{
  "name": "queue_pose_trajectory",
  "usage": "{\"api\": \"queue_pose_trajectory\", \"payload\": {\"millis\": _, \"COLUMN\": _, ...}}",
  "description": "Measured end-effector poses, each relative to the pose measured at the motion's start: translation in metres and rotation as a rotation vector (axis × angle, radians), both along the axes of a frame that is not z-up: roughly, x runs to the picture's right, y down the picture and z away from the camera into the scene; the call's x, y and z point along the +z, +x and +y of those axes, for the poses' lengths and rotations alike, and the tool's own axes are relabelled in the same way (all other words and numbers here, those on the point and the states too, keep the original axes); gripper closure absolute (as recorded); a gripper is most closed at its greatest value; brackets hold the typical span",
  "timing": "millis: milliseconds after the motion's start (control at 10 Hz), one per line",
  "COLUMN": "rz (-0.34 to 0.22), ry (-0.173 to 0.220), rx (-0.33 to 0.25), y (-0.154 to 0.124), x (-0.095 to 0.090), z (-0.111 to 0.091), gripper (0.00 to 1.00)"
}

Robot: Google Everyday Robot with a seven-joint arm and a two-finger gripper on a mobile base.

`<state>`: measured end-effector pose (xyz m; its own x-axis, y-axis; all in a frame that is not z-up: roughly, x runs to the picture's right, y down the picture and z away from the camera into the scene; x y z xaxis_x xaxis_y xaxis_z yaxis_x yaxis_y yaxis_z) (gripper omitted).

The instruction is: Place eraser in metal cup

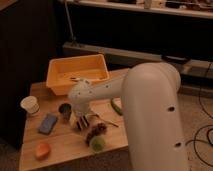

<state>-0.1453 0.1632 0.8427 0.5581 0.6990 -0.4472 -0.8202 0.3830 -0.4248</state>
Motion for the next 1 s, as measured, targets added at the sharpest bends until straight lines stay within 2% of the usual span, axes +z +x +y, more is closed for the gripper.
{"api": "queue_pose_trajectory", "payload": {"millis": 300, "rz": -0.009, "ry": -0.015, "rx": 0.001, "y": -0.012, "x": 0.003, "z": -0.003, "gripper": 0.22}}
{"api": "queue_pose_trajectory", "payload": {"millis": 400, "rz": -0.010, "ry": -0.023, "rx": 0.003, "y": -0.014, "x": 0.004, "z": -0.002, "gripper": 0.29}}
{"api": "queue_pose_trajectory", "payload": {"millis": 500, "rz": -0.012, "ry": -0.033, "rx": 0.006, "y": -0.016, "x": 0.004, "z": -0.001, "gripper": 0.42}}
{"api": "queue_pose_trajectory", "payload": {"millis": 1000, "rz": 0.001, "ry": -0.057, "rx": -0.002, "y": -0.018, "x": 0.005, "z": 0.004, "gripper": 0.89}}
